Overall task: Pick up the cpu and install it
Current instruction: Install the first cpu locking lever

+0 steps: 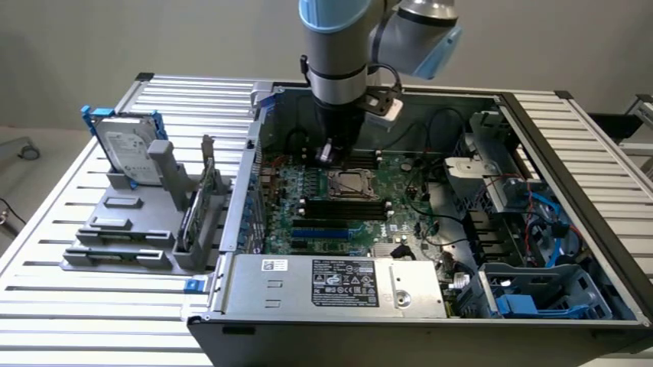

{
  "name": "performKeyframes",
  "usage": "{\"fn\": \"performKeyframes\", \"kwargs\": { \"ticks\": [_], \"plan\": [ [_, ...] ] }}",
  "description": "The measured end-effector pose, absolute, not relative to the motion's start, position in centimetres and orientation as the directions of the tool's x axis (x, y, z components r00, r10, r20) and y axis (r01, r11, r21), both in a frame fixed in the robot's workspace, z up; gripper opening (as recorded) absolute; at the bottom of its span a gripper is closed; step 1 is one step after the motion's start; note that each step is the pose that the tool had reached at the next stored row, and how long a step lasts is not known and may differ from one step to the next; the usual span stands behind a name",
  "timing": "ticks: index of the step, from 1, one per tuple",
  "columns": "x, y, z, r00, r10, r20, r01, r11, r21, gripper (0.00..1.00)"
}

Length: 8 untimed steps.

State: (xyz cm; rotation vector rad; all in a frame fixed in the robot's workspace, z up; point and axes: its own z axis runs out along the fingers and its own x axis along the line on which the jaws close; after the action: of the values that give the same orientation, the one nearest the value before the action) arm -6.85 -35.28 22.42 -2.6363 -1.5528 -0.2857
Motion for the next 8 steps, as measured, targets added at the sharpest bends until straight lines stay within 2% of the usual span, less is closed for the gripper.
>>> {"fn": "performKeyframes", "kwargs": {
  "ticks": [8],
  "plan": [
    [-7.1,-37.7,24.4,0.474,0.857,0.204,0.872,-0.489,0.029,0.11]
  ]
}}
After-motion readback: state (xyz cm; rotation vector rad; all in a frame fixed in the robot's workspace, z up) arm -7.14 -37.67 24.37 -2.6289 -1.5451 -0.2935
